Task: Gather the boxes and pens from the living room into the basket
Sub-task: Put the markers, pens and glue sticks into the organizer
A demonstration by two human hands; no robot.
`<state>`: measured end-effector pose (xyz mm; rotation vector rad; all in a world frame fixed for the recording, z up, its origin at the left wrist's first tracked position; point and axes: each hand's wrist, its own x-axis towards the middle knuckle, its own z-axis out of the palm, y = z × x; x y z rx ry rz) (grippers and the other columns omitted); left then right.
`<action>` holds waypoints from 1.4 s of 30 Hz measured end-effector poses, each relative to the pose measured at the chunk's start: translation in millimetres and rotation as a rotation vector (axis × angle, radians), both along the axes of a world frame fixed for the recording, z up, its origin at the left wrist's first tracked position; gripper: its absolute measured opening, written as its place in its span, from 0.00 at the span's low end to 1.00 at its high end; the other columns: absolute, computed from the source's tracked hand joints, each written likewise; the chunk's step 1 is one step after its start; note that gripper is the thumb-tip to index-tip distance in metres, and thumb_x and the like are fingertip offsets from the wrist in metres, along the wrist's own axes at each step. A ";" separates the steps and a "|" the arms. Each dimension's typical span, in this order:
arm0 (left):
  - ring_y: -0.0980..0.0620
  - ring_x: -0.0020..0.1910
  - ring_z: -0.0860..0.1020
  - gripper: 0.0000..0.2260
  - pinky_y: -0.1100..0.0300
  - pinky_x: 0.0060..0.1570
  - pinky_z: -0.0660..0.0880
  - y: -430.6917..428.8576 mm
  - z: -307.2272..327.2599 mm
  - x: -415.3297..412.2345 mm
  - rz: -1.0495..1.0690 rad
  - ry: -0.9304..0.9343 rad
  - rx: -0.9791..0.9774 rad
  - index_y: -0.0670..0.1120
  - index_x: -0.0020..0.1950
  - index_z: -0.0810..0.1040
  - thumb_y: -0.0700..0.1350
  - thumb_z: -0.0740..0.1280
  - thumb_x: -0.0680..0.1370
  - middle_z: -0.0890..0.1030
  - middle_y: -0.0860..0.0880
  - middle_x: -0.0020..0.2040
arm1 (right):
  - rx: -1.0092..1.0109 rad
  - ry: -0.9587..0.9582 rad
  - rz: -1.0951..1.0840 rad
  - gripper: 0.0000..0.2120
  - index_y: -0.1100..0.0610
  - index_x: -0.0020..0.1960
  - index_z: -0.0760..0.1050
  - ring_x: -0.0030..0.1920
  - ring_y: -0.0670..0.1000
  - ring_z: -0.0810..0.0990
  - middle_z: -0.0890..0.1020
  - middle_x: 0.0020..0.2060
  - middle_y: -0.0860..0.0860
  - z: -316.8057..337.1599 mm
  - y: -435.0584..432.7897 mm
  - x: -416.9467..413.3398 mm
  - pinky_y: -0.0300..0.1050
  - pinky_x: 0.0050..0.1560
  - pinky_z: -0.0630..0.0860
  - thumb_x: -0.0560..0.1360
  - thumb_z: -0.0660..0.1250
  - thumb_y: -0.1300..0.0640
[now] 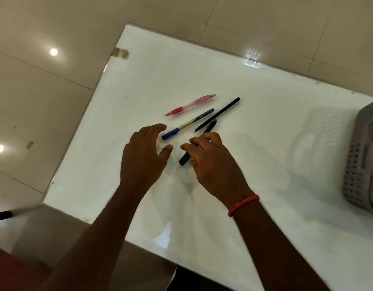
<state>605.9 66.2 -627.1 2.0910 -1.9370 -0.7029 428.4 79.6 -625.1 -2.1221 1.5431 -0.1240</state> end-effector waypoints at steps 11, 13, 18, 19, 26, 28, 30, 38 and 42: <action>0.50 0.43 0.76 0.07 0.55 0.38 0.70 -10.3 -10.6 1.0 -0.015 -0.158 -0.092 0.54 0.48 0.79 0.55 0.72 0.75 0.74 0.56 0.44 | -0.030 0.083 -0.076 0.07 0.50 0.53 0.78 0.53 0.52 0.73 0.77 0.47 0.48 -1.7 26.0 -29.2 0.44 0.45 0.77 0.76 0.70 0.57; 0.50 0.42 0.77 0.06 0.55 0.38 0.71 -6.9 -7.5 -0.8 0.022 -0.144 -0.080 0.55 0.46 0.77 0.55 0.72 0.75 0.76 0.57 0.43 | -0.001 0.083 -0.109 0.05 0.49 0.51 0.77 0.53 0.51 0.72 0.76 0.46 0.47 0.8 31.0 -37.2 0.42 0.42 0.74 0.75 0.70 0.56; 0.55 0.41 0.81 0.07 0.56 0.41 0.75 0.8 13.0 -8.8 0.190 0.073 -0.203 0.55 0.46 0.77 0.53 0.73 0.74 0.81 0.58 0.39 | -0.050 -0.050 -0.214 0.07 0.49 0.50 0.75 0.52 0.50 0.72 0.75 0.45 0.45 22.1 46.4 -60.2 0.45 0.40 0.77 0.74 0.71 0.53; 0.59 0.40 0.81 0.06 0.58 0.42 0.76 1.1 20.3 -11.2 0.191 0.131 -0.276 0.55 0.46 0.77 0.52 0.73 0.74 0.80 0.59 0.37 | -0.068 -0.097 -0.244 0.07 0.48 0.50 0.74 0.51 0.49 0.72 0.75 0.45 0.44 29.6 49.5 -65.6 0.44 0.40 0.77 0.75 0.70 0.52; 0.63 0.45 0.80 0.04 0.69 0.43 0.74 1.1 85.6 -68.6 0.035 0.391 -0.475 0.68 0.52 0.76 0.60 0.69 0.79 0.79 0.70 0.46 | -0.164 -0.535 -0.534 0.09 0.50 0.56 0.74 0.48 0.45 0.80 0.81 0.46 0.43 87.5 68.4 -124.5 0.47 0.47 0.78 0.77 0.69 0.54; 0.61 0.47 0.80 0.05 0.67 0.46 0.74 1.5 99.3 -99.7 -0.027 0.420 -0.518 0.68 0.54 0.75 0.60 0.69 0.79 0.78 0.71 0.49 | -0.259 -0.606 -0.584 0.14 0.50 0.60 0.74 0.46 0.44 0.82 0.83 0.45 0.44 105.3 69.8 -150.8 0.44 0.47 0.80 0.76 0.71 0.57; 0.59 0.48 0.81 0.06 0.66 0.47 0.75 2.3 112.6 -135.8 -0.081 0.477 -0.555 0.67 0.54 0.75 0.59 0.69 0.79 0.79 0.68 0.51 | -0.342 -0.631 -0.604 0.20 0.51 0.65 0.71 0.46 0.43 0.83 0.83 0.45 0.44 120.6 71.7 -180.2 0.37 0.48 0.80 0.76 0.71 0.60; 0.65 0.47 0.81 0.06 0.69 0.42 0.75 15.4 134.8 -267.2 -0.242 0.618 -0.687 0.47 0.56 0.80 0.46 0.71 0.80 0.80 0.61 0.50 | -0.548 -0.686 -0.817 0.25 0.59 0.69 0.68 0.48 0.49 0.85 0.84 0.48 0.53 143.7 88.9 -299.5 0.48 0.46 0.83 0.75 0.72 0.64; 0.68 0.46 0.79 0.07 0.70 0.42 0.75 23.1 131.8 -300.2 -0.311 0.611 -0.702 0.41 0.55 0.81 0.43 0.72 0.80 0.79 0.60 0.49 | -0.656 -0.671 -0.894 0.23 0.62 0.67 0.67 0.47 0.49 0.85 0.83 0.50 0.55 145.0 95.3 -340.4 0.45 0.44 0.83 0.75 0.71 0.64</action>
